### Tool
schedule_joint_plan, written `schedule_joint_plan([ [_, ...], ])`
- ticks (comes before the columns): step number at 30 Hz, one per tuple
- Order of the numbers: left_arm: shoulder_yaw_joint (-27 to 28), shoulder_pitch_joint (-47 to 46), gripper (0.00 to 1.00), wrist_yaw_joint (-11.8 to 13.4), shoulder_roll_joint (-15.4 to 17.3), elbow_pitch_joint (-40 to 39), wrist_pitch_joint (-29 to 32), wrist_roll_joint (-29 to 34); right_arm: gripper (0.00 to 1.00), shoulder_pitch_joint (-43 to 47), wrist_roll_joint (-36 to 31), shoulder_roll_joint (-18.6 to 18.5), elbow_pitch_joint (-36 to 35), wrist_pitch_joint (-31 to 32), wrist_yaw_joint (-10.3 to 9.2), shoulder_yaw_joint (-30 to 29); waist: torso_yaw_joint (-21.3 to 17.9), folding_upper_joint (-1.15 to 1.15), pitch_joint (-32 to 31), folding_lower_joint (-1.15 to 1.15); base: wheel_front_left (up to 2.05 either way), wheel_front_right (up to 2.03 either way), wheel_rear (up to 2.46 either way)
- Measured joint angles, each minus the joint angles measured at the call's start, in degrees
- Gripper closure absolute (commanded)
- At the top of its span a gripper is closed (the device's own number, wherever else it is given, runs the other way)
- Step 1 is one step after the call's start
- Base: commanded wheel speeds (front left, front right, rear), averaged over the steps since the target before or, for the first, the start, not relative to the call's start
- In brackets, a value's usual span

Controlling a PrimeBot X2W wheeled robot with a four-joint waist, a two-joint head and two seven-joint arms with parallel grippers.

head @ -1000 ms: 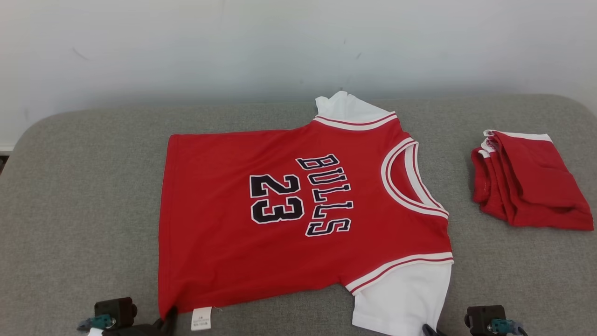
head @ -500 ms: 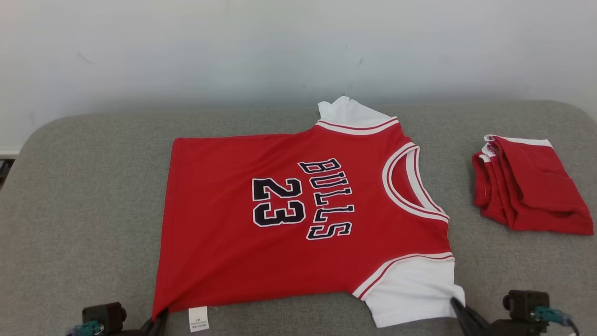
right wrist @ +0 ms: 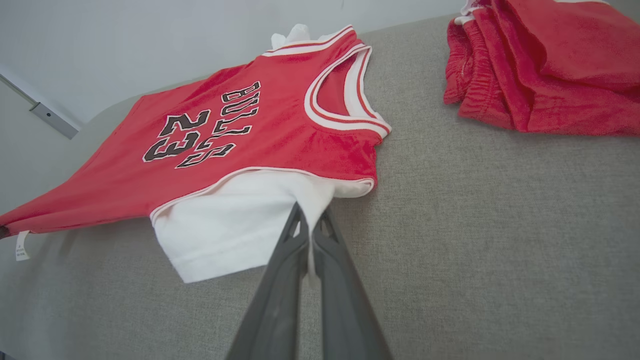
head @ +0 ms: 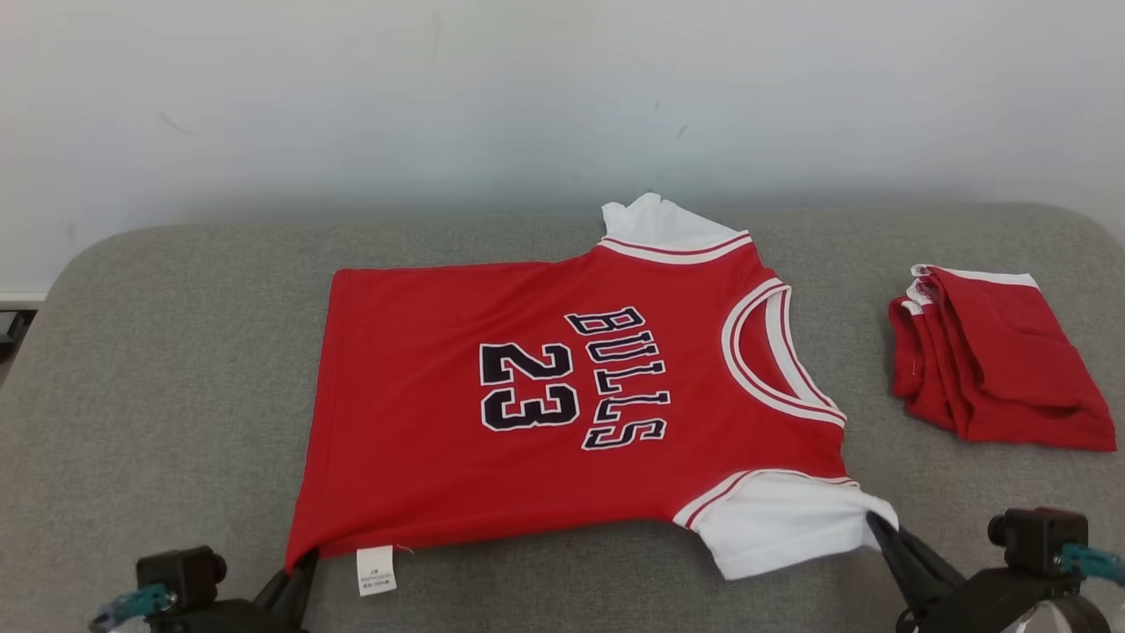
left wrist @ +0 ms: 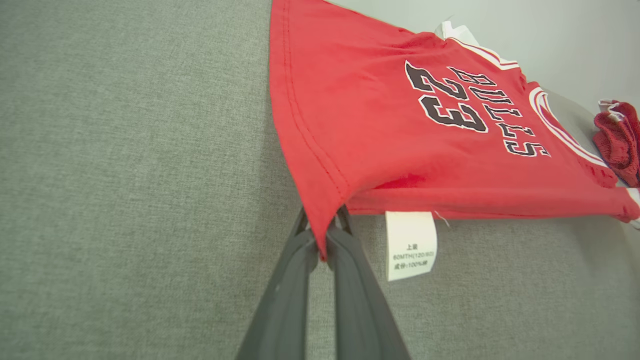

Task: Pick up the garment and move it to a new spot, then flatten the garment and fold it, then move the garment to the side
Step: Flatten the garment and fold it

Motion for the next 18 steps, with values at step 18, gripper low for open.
schedule_joint_plan([
  [18,0.5,-15.4,1.00,-1.0,0.4,2.7,16.7,-13.4,1.00,-22.0,0.2,-4.3,7.9,13.6,0.81,2.3,1.1,0.00,4.3,0.00,0.00,0.00,0.00],
])
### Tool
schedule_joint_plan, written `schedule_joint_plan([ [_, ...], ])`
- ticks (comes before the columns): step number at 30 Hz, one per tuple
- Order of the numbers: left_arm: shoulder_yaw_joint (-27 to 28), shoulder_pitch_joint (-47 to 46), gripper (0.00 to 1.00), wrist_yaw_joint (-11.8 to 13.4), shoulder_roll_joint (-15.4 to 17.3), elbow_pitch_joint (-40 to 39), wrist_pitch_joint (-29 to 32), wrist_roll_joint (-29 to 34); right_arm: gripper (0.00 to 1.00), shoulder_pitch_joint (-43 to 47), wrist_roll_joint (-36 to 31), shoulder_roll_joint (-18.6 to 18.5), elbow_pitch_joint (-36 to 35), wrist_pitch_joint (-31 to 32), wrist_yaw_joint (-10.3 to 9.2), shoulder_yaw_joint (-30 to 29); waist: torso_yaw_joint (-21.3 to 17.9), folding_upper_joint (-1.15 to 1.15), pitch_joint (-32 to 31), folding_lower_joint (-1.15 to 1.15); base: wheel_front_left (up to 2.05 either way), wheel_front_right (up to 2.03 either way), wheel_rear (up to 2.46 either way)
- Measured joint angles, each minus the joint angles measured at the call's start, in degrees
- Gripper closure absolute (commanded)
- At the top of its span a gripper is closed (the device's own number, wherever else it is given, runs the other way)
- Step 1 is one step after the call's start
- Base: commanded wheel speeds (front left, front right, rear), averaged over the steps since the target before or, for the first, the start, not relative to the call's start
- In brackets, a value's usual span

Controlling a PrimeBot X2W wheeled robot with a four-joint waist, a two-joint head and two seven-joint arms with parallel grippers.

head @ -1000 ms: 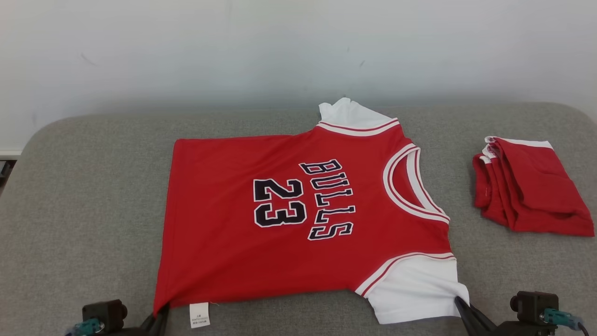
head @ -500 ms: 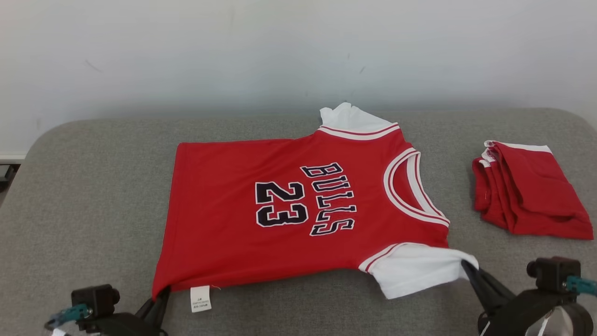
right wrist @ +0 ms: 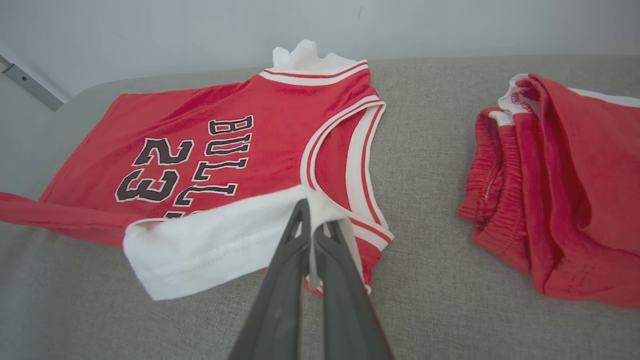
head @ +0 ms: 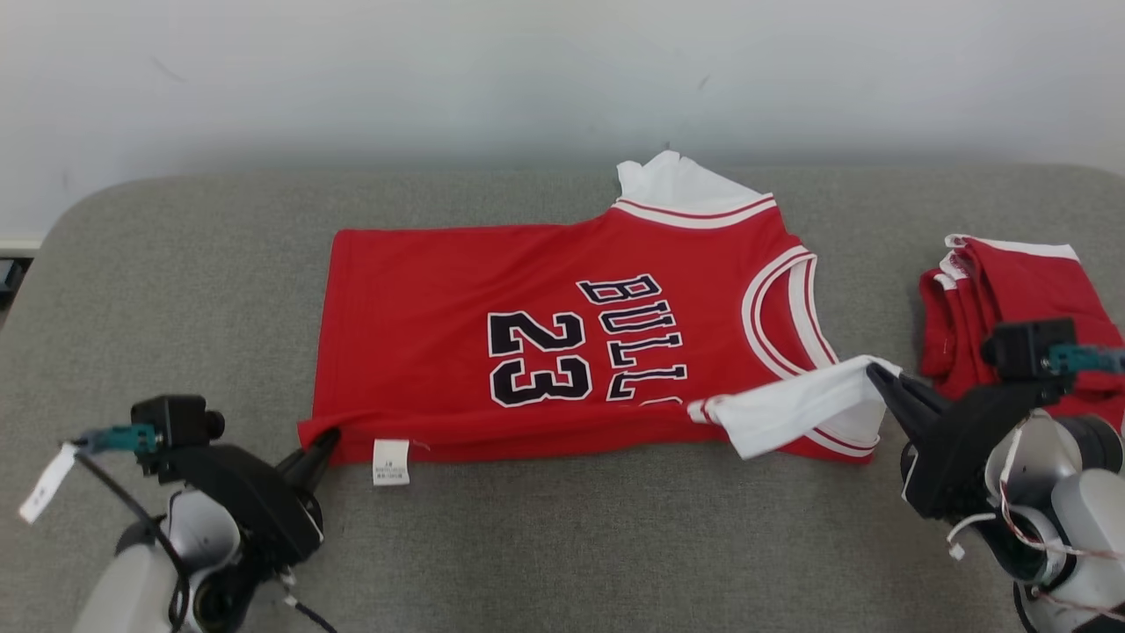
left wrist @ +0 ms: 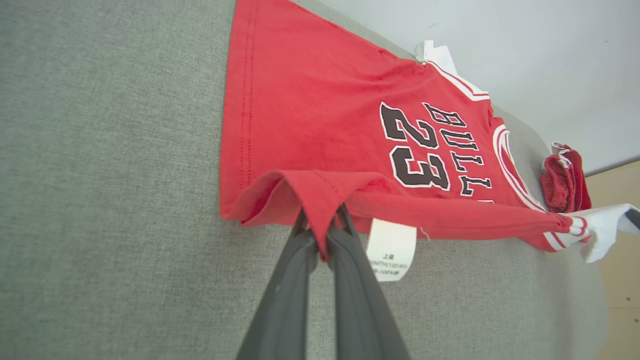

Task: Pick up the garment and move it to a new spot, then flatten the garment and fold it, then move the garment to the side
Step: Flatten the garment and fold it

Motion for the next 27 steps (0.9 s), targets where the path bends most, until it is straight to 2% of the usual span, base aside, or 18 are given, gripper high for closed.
schedule_joint_plan([
  [8,0.8,-8.1,1.00,0.0,0.4,5.2,5.0,-2.6,1.00,-10.8,0.5,1.9,8.1,5.1,0.01,2.3,-0.1,0.00,3.3,0.00,0.00,0.00,0.00],
  [12,-0.5,-11.9,1.00,0.0,0.7,7.1,6.0,-1.4,1.00,-14.1,0.4,2.5,10.9,6.6,-0.02,2.8,-0.2,0.00,5.0,0.00,0.00,0.00,0.00],
  [17,-1.6,-16.0,1.00,0.0,0.6,9.9,6.2,-0.5,1.00,-20.3,-0.1,3.4,14.8,6.7,-0.09,3.0,-0.2,0.00,8.0,0.01,0.00,0.00,0.00],
  [27,-3.6,-19.1,1.00,0.0,0.2,14.2,5.0,1.0,1.00,-24.3,-1.1,4.7,20.7,5.1,0.20,4.2,0.3,0.01,11.4,0.00,0.00,0.00,0.00],
])
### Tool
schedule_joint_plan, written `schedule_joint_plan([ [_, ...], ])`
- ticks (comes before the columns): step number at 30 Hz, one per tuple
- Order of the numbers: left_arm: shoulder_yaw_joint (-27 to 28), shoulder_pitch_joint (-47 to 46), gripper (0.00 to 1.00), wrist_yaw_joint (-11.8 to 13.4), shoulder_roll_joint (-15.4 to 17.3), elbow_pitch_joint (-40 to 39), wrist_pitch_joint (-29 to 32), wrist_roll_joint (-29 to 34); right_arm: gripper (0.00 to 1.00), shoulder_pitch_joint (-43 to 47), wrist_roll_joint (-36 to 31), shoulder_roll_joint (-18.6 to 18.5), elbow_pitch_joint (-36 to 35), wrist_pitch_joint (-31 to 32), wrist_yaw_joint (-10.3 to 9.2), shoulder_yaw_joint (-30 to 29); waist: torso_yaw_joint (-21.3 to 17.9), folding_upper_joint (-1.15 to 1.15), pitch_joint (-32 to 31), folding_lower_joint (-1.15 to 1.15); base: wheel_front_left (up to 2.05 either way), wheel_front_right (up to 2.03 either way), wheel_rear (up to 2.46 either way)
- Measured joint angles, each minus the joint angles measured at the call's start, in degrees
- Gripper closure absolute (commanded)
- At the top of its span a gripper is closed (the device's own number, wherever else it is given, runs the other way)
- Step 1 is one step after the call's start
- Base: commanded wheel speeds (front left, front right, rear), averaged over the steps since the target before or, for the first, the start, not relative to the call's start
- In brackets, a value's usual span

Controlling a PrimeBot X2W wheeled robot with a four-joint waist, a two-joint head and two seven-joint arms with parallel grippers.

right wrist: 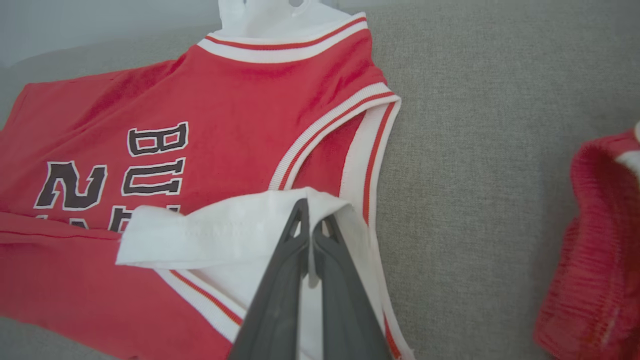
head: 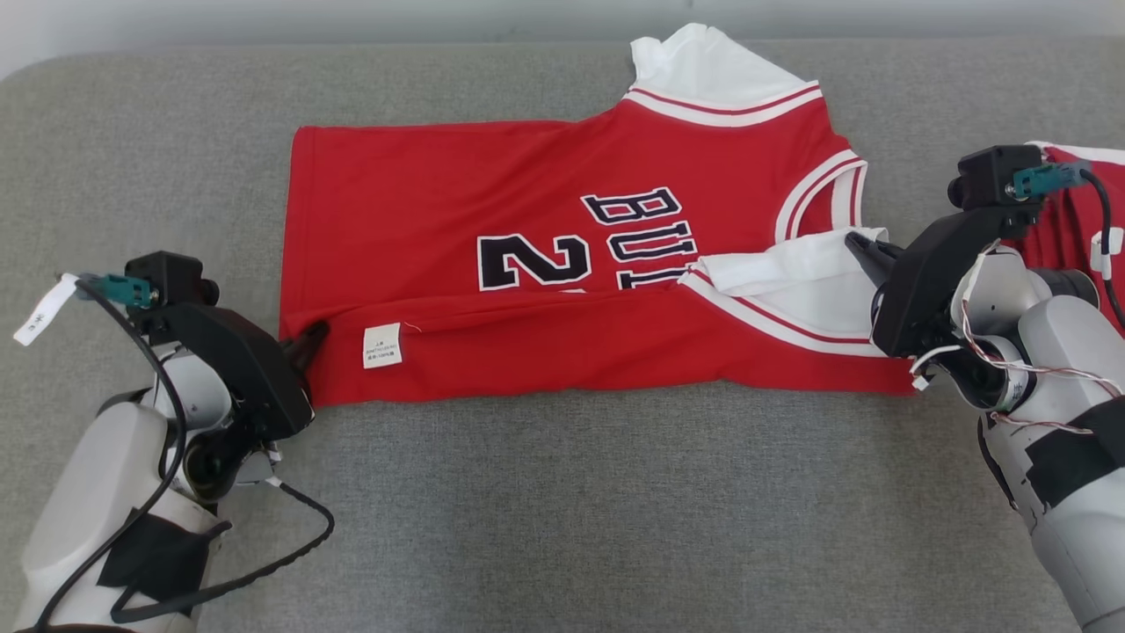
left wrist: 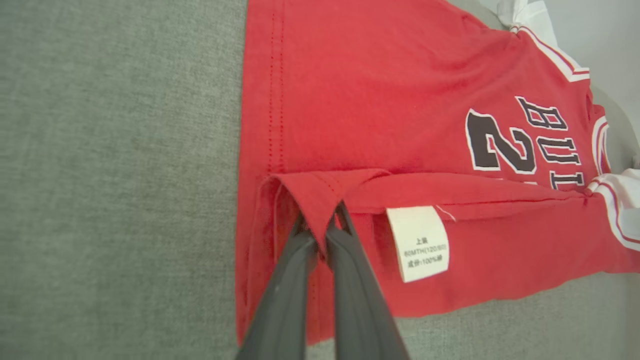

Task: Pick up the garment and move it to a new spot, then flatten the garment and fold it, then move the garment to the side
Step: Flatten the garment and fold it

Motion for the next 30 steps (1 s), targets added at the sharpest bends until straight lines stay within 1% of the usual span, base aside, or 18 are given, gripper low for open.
schedule_joint_plan([
  [1,-0.1,0.0,1.00,0.0,0.0,0.4,-0.2,0.0,1.00,-0.4,0.0,0.2,0.6,-0.3,0.08,0.0,0.1,0.00,0.1,0.00,0.00,0.00,0.00],
  [2,-0.3,0.0,0.74,0.0,0.0,0.9,-0.7,0.0,0.88,-0.5,0.0,0.3,0.9,-0.8,0.34,0.1,0.2,0.00,0.2,0.00,0.00,0.00,0.00],
  [3,-0.5,0.0,0.00,0.0,0.0,1.2,-1.1,0.0,0.38,-0.6,-0.2,0.4,1.4,-1.3,0.49,0.1,0.2,0.00,0.2,0.00,0.00,0.00,0.00],
  [4,-0.5,0.0,0.00,0.0,0.0,1.3,-1.7,0.0,0.00,-0.7,-0.3,0.6,1.9,-1.8,0.52,0.1,0.3,0.00,0.2,0.00,0.00,0.00,0.00],
  [9,-2.0,-0.2,0.00,0.0,-0.1,2.0,-4.3,0.3,0.00,-1.6,-0.4,1.1,4.4,-4.6,1.11,-0.1,0.4,0.00,-0.2,-0.01,0.00,0.00,0.00],
  [13,-2.3,0.0,0.00,0.0,0.0,2.0,-8.1,1.0,0.00,-1.5,-0.4,1.0,5.9,-7.4,1.67,-0.5,0.4,0.00,-1.2,-0.01,0.00,0.00,0.00],
  [17,-2.5,1.1,0.00,0.0,0.4,1.1,-12.9,2.4,0.00,-0.9,-0.4,0.9,5.9,-11.0,2.40,-0.5,0.4,-0.01,-2.6,-0.01,0.00,0.00,0.00],
  [24,-3.9,7.4,0.00,0.0,0.4,-1.8,-21.5,5.0,0.00,5.8,-0.3,0.5,4.7,-16.6,3.00,-0.5,0.4,-0.01,-5.4,-0.02,0.00,0.00,0.00],
  [30,-5.7,12.7,0.00,0.2,0.6,-4.6,-26.9,8.2,0.00,10.8,-0.5,0.4,2.2,-20.2,3.02,0.4,0.5,-0.02,-7.4,-0.02,0.00,0.00,0.00],
])
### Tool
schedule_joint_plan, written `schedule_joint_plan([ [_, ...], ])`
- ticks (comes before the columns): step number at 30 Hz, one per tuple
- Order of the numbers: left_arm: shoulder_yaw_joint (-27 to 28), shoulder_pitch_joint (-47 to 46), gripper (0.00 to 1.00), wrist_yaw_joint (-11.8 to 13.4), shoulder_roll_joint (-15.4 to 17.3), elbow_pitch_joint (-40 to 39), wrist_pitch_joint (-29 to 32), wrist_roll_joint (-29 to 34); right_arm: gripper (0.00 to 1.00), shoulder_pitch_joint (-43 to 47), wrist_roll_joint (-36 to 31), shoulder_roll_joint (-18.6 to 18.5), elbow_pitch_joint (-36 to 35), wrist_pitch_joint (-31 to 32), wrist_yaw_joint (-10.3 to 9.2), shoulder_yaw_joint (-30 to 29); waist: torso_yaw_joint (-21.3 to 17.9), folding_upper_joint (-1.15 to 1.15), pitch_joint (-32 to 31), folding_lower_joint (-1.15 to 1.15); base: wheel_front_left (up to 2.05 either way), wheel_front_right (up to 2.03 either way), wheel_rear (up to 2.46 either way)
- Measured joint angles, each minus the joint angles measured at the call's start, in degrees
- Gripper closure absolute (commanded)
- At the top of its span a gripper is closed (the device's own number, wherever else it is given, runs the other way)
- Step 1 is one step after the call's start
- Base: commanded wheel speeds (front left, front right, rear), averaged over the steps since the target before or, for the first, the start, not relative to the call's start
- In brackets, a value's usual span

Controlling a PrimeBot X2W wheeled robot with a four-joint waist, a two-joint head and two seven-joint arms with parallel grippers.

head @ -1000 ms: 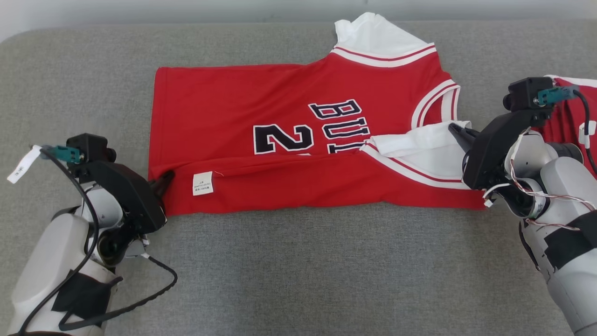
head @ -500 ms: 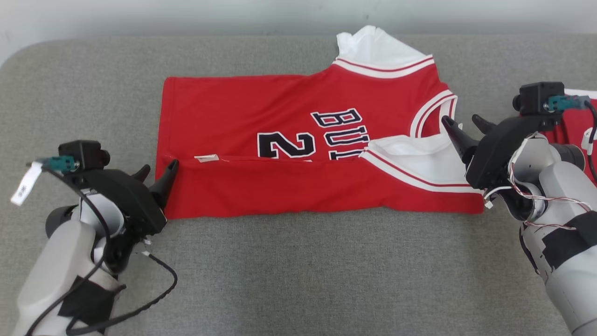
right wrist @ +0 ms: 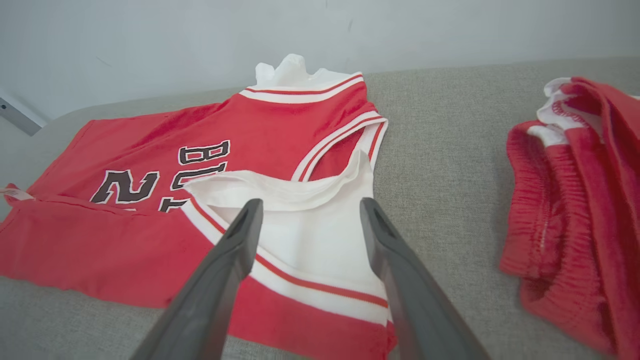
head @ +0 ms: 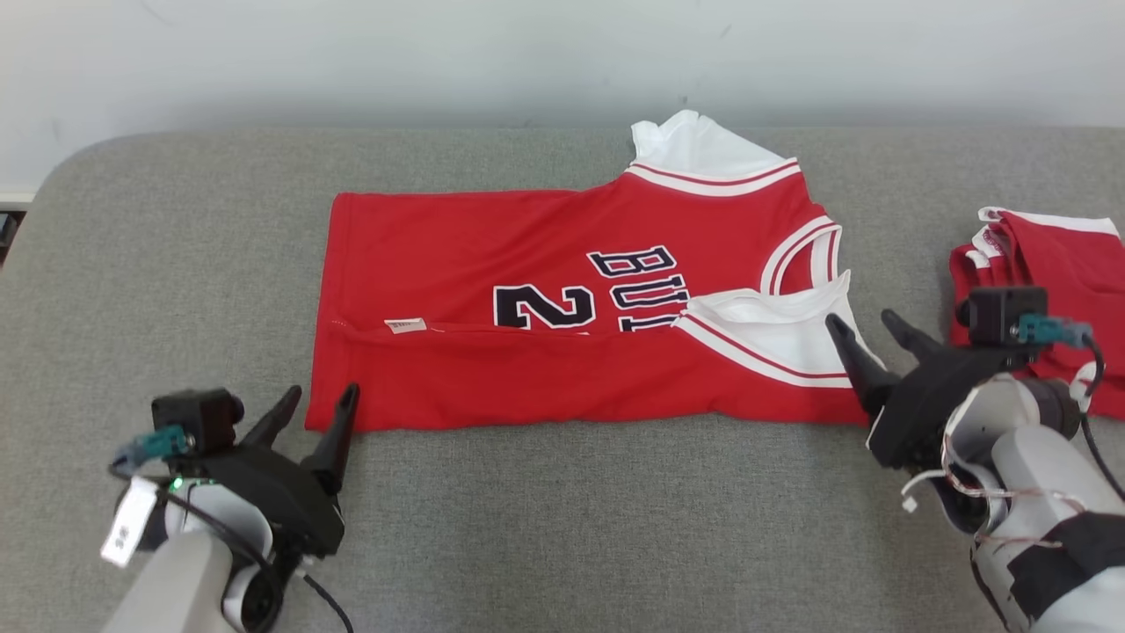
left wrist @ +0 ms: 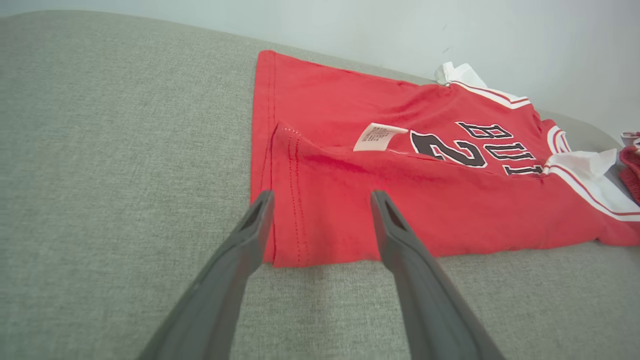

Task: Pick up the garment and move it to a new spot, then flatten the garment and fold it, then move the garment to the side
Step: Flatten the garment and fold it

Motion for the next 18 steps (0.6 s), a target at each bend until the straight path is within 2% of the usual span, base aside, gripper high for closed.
schedule_joint_plan([
  [10,-0.4,2.6,0.00,1.5,0.5,-1.0,-4.7,2.3,0.00,5.1,-2.3,-1.0,-1.6,-3.2,0.07,1.8,-0.2,0.00,-1.1,0.00,0.00,0.00,0.00],
  [18,-1.6,2.8,0.00,1.9,0.5,1.0,-5.4,3.3,0.00,5.8,-5.0,-1.6,-0.6,-3.6,-0.02,3.8,-0.9,0.00,-0.5,0.00,0.00,0.00,0.00],
])
